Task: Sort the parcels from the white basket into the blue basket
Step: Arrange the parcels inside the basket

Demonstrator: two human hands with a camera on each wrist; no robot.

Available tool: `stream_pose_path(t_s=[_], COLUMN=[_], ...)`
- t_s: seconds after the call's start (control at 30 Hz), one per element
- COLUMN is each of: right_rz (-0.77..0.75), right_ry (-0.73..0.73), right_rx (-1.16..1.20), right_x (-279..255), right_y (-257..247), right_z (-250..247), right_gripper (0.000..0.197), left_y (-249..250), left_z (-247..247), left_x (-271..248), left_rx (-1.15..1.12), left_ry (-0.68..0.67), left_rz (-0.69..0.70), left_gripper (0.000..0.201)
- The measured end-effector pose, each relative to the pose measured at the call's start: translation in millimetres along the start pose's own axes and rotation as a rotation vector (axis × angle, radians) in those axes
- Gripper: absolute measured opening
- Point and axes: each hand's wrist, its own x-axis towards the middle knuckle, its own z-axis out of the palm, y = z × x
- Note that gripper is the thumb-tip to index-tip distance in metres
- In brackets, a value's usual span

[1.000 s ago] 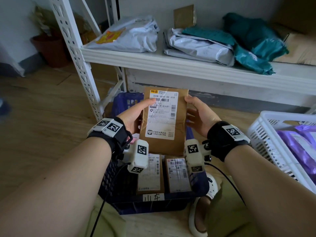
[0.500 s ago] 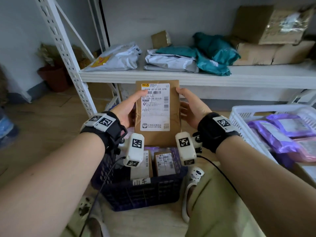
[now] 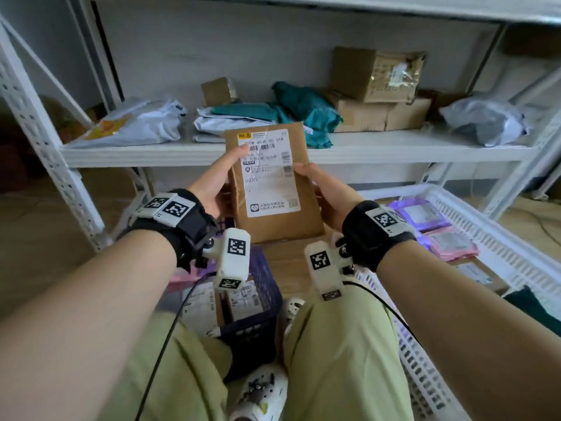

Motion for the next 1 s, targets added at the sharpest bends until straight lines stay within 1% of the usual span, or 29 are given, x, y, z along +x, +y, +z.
stream_pose_path(t_s=[0.07,0.17,0.2,0.27,0.37,0.4,0.5,0.6,0.63,0.7,0.73,0.83,0.93,1.0], right_rz=[-0.010,-0.008,-0.003,-0.006,-0.004,-0.003,0.011,0.040,0.054,0.092,0.114,0.189,0.285,0.369], right_ry=[0.080,0.210,0.262,0.347,0.429,0.447,0.511,0.560,0.570,0.595,0.619,0.674,0.688,0.670], right_rx=[-0.013,-0.052,-0.057,-0.068,-0.078,-0.085,-0.119,-0.161,-0.168,-0.163,-0.155,-0.165,-0.187,-0.219], right_x=[-17,-42,-49,-62,-75,-77,-73,-70,-70,-69,-70,-71,-71,-68], right_y=[-6,-12,-13,-14,-13,-12,-6,4,8,17,21,37,56,72], right_z=[-21,-55,-66,-88,-118,-127,-159,-193,-204,-232,-247,-294,-337,-361], right_gripper=[0.039,0.019,0.016,0.013,0.008,0.011,0.034,0.047,0.049,0.052,0.054,0.061,0.063,0.064], left_y=[2,0,-2,-5,-10,-12,-22,-30,-33,-41,-47,-64,-88,-108], left_z=[23,61,75,103,137,145,169,200,211,236,251,296,339,362], left_x=[7,15,20,26,32,35,50,67,72,86,94,115,137,152], left_rx=[-0.001,0.001,0.007,0.012,0.023,0.035,0.066,0.087,0.092,0.108,0.121,0.191,0.331,0.454], left_ry=[-0.085,-0.195,-0.234,-0.316,-0.417,-0.438,-0.467,-0.489,-0.487,-0.493,-0.496,-0.517,-0.533,-0.550], left_rz=[0.017,0.016,0.012,-0.011,-0.043,-0.052,-0.081,-0.096,-0.091,-0.088,-0.094,-0.112,-0.127,-0.147], left_gripper=[0.035,0.042,0.043,0.039,0.034,0.032,0.028,0.020,0.020,0.029,0.029,0.010,0.007,0.011])
